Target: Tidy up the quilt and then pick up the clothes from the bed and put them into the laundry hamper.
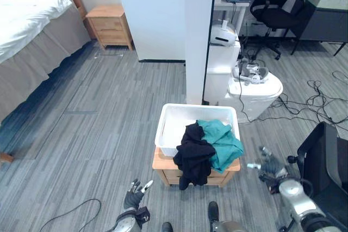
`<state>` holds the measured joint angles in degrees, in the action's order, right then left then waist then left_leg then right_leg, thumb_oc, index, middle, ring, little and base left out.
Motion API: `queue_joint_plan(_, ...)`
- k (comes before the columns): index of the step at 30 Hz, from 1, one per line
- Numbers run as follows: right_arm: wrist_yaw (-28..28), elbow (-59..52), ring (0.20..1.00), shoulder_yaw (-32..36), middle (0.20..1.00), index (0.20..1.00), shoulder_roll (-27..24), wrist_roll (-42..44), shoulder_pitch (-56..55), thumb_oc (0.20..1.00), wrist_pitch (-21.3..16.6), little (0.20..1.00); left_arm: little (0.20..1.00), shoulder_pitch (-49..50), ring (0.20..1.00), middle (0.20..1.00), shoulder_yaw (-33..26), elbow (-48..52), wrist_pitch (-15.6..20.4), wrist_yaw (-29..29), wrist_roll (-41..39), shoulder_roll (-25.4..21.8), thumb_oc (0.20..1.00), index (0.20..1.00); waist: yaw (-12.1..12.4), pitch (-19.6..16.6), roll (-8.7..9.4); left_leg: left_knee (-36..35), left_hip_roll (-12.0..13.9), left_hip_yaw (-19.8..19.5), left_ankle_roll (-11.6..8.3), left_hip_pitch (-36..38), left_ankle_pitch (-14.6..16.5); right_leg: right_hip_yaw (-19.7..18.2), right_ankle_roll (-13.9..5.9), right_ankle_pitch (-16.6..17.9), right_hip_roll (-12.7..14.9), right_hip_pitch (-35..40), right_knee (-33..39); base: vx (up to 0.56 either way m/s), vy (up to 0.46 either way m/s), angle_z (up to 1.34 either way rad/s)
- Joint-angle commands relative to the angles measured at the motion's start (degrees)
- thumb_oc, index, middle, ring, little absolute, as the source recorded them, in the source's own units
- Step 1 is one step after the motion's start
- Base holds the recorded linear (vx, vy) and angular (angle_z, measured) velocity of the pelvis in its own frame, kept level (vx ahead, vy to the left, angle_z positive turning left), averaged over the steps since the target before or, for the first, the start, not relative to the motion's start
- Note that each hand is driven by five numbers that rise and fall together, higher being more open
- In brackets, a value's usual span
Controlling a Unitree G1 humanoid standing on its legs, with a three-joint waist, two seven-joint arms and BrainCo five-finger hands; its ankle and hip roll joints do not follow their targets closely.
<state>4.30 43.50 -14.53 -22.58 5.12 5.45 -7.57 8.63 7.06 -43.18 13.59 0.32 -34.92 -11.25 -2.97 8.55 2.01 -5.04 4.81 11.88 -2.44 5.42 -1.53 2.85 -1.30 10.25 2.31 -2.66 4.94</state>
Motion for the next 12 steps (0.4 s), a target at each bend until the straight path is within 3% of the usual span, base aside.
queue_joint_plan(1, -0.86, 0.98, 1.0, 0.03, 1.0, 1.0, -0.37, 1.99, 4.86, 1.0, -2.9, 1.0, 1.0, -2.98, 1.0, 1.0, 0.09, -1.15, 0.74, -1.02, 0.92, -0.2, 1.0, 1.0, 0.31, -0.91, 1.01, 0.04, -3.05, 0.39, 0.74, 3.15, 3.44, -0.63, -4.5, -6.22, 0.47, 7.03, 0.06, -0.01, 0.002, 0.04)
queue_joint_plan(7, -1.1, 2.48, 1.0, 0.01, 1.0, 1.0, 0.09, 2.03, 4.85, 1.0, -3.26, 1.0, 1.0, -3.11, 1.0, 1.0, -0.13, -2.21, 0.97, -1.26, 1.2, -0.08, 1.0, 1.0, 0.38, -1.01, 1.0, 0.04, -3.11, 0.35, 0.79, 3.16, 3.48, -0.63, -4.5, -6.19, 0.48, 7.06, 0.06, -0.03, 0.004, 0.03)
queue_joint_plan(8, -4.11, 20.34, 1.0, 0.7, 1.0, 1.0, 5.9, 3.41, 4.29, 1.0, -1.02, 1.0, 1.0, -5.61, 1.0, 1.0, -2.54, -14.29, -2.43, -4.0, 1.7, 1.03, 1.0, 1.0, 0.77, -1.84, 0.6, 0.04, -3.99, -0.38, 1.85, 3.76, 4.4, -0.7, -4.54, -6.51, 0.65, 8.04, 0.06, -0.17, 0.022, 0.01)
queue_joint_plan(10, -4.39, 26.66, 1.0, 2.09, 1.0, 1.0, 7.31, 4.44, 3.07, 1.0, 2.47, 1.0, 1.0, -6.55, 1.0, 1.0, -2.86, -18.56, -4.4, -3.66, 6.01, 1.24, 1.0, 1.0, 1.17, -2.61, 0.23, 0.04, -4.46, -0.81, 2.25, 3.7, 4.56, -0.29, -4.66, -6.35, 0.81, 7.97, 0.06, -0.13, 0.013, 0.08)
queue_joint_plan(12, -4.96, 27.99, 1.0, 3.38, 1.0, 1.0, 7.64, 5.44, 2.86, 1.0, 2.51, 1.0, 1.0, -6.33, 1.0, 1.0, -2.47, -20.83, -4.24, -3.21, 8.47, 1.12, 1.0, 1.0, 1.37, -3.03, 0.05, 0.04, -4.75, -1.02, 2.38, 3.84, 4.65, 0.06, -4.78, -6.26, 0.87, 8.02, 0.06, -0.03, 0.0, 0.03)
